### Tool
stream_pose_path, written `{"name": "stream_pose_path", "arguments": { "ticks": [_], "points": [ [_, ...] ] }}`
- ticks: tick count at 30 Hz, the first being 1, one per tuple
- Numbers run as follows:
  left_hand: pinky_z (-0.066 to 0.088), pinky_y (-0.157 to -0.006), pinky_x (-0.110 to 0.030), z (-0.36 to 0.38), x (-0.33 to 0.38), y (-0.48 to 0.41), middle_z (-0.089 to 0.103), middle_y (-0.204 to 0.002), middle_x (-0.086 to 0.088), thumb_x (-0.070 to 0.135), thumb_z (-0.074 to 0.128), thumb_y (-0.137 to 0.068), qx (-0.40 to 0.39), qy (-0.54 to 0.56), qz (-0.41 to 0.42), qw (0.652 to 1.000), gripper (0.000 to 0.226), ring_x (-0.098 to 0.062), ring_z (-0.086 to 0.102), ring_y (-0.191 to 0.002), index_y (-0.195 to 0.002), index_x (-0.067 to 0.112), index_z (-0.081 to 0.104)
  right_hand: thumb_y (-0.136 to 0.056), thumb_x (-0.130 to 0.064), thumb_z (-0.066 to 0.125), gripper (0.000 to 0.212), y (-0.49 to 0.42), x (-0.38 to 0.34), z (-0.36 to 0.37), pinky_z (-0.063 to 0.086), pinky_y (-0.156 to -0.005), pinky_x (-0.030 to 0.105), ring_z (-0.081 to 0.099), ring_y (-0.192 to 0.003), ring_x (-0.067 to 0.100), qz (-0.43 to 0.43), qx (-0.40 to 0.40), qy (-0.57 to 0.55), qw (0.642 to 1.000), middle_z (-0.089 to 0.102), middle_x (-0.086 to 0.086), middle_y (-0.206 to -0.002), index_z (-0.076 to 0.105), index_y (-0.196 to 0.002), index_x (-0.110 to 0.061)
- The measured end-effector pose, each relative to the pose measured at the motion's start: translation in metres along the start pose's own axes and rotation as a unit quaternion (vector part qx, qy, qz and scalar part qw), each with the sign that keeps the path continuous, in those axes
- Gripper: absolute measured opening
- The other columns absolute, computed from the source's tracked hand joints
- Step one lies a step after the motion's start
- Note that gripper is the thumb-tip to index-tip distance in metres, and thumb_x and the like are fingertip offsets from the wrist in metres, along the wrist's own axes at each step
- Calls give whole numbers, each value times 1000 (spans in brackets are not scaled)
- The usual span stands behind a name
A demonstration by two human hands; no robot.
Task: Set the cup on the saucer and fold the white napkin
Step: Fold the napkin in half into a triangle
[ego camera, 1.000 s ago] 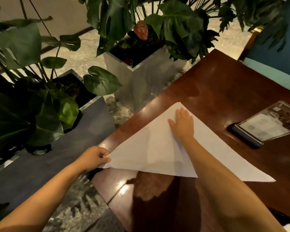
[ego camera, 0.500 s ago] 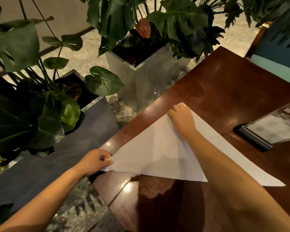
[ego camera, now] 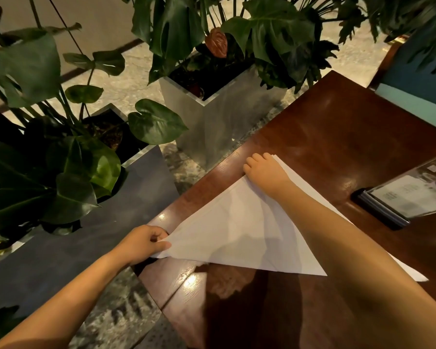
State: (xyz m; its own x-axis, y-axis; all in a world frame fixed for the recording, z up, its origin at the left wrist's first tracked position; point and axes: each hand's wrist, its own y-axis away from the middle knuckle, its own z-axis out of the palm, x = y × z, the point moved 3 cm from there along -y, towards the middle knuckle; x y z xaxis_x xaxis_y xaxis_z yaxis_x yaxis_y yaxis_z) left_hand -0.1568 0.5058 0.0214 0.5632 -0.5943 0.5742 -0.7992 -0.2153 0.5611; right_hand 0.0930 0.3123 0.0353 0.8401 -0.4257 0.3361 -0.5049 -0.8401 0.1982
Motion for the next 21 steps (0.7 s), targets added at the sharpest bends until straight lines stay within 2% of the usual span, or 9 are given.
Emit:
{"name": "stream_pose_path", "arguments": {
  "ticks": [3, 8, 12, 13, 17, 21],
  "points": [
    [37, -53, -9, 0, 0, 0, 59, -52, 15, 18, 69, -81, -2, 10, -6, 1000, 23, 5, 53, -53, -62, 27, 63, -94, -11, 46, 28, 1, 0, -1, 36, -90, 34, 47, -111, 27, 8, -2, -17, 1000, 53, 9, -120, 49, -122, -10],
    [37, -55, -11, 0, -3, -2, 59, -51, 25, 18, 69, -81, -11, 8, -6, 1000, 22, 7, 53, -52, -62, 27, 64, -89, -11, 57, 20, 11, 1, -1, 41, -82, 35, 54, -99, 29, 52, 28, -45, 997, 60, 11, -105, 57, -109, -8],
    [40, -57, -14, 1, -6, -4, 60, -55, 14, 17, 69, -82, -17, 5, -1, 1000, 20, -1, 54, -57, -63, 25, 65, -72, -4, 74, 27, 16, -5, -5, 46, -73, 36, 58, -86, 31, 71, 56, -73, 993, 64, 14, -92, 61, -97, -5],
    [40, -58, -15, 1, -6, -4, 60, -58, 12, 17, 69, -82, -20, 1, 2, 1000, 20, -2, 54, -58, -64, 24, 65, -72, -3, 74, 27, 16, -7, -6, 46, -74, 36, 58, -86, 31, 76, 61, -79, 992, 63, 14, -92, 61, -96, -5],
    [40, -58, -13, 0, -8, -5, 62, -63, 11, 17, 68, -83, -26, -2, 14, 1000, 22, -3, 56, -62, -65, 29, 65, -90, -6, 53, 25, 8, -10, -2, 38, -90, 37, 49, -106, 31, 77, 56, -103, 990, 56, 14, -115, 51, -115, -7],
    [42, -63, -18, 0, -12, -7, 64, -69, 11, 18, 67, -84, -39, -8, 20, 999, 27, -5, 58, -68, -64, 35, 63, -91, -9, 53, 24, 2, -13, 2, 37, -92, 34, 48, -107, 27, 97, 47, -128, 986, 55, 11, -117, 49, -115, -11]
  ]
}}
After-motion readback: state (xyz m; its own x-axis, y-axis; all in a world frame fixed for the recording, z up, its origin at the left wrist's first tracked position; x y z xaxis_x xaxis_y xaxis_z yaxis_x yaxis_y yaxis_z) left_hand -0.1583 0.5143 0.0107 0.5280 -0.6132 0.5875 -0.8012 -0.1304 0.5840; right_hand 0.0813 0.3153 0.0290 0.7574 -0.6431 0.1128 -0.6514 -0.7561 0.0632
